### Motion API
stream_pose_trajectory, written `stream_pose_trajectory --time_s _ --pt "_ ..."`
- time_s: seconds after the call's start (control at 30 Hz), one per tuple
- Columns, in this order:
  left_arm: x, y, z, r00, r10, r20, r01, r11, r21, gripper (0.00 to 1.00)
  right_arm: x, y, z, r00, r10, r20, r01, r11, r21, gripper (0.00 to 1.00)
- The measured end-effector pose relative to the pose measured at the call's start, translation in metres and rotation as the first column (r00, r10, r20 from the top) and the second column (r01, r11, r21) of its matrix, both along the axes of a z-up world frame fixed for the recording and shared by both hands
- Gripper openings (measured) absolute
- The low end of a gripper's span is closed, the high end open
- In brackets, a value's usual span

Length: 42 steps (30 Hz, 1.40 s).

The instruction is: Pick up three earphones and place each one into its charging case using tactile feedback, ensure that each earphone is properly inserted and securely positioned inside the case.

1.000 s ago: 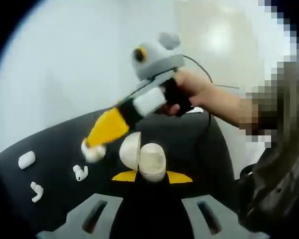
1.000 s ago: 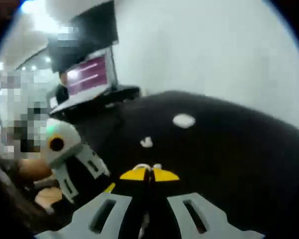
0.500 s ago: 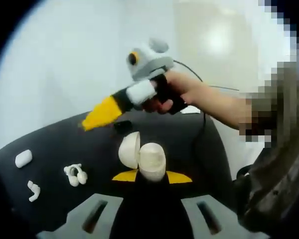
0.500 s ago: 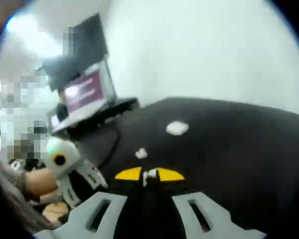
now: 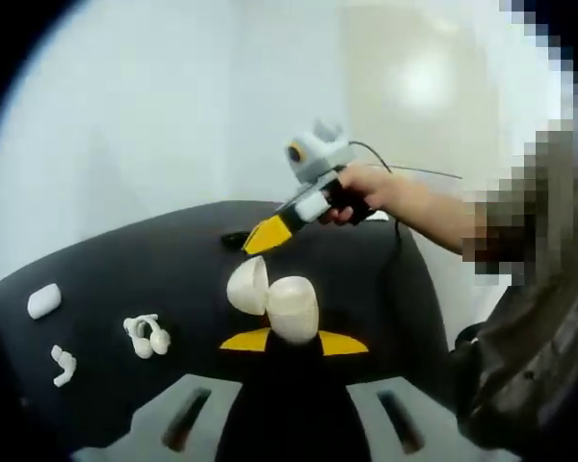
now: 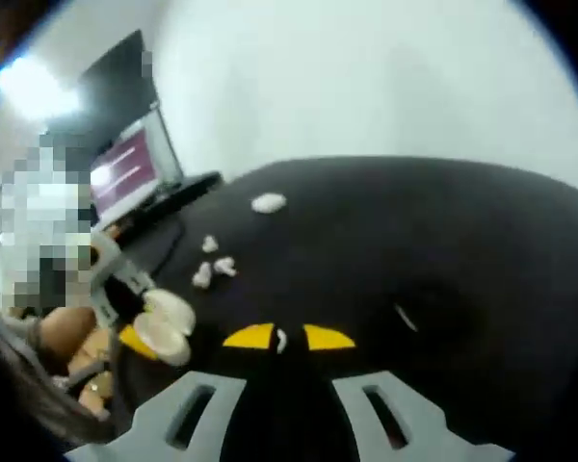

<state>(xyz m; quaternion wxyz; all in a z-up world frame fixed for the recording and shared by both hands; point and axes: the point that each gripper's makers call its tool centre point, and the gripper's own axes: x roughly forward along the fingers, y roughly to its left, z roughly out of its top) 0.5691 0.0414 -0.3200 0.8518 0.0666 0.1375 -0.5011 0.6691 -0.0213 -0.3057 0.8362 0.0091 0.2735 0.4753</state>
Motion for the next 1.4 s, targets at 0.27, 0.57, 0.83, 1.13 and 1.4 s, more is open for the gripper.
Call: stream_pose_trajectory --time_s 0.27,0.57,0.83,1.13,1.4 --pt "0.003 0.001 0.0 1.0 0.008 0.007 -0.008 1.0 0.001 0.1 -0.077 0.04 0.02 0.938 0.348 0.008 -0.345 0.928 0.14 0.27" --pt "0.003 0.001 0.0 0.999 0.012 -0.044 -0.013 1.0 -0.026 0.2 -0.07 0.047 -0.012 0.944 0.331 -0.005 -0.326 0.933 0.149 0.28" --pt "0.006 0.005 0.011 0.998 0.019 -0.056 -0.025 0.994 -0.104 0.19 -0.08 0.045 0.003 0.92 0.38 0.091 -0.391 0.891 0.23 0.25" --pt "0.004 0.002 0.009 0.998 0.026 -0.055 -0.031 0.996 -0.089 0.19 -0.065 0.047 0.001 0.933 0.348 -0.092 -0.304 0.899 0.317 0.25" --pt "0.006 0.004 0.01 0.998 0.032 -0.056 -0.036 0.995 -0.09 0.21 -0.082 0.058 0.015 0.881 0.405 0.242 -0.447 0.882 0.149 0.17"
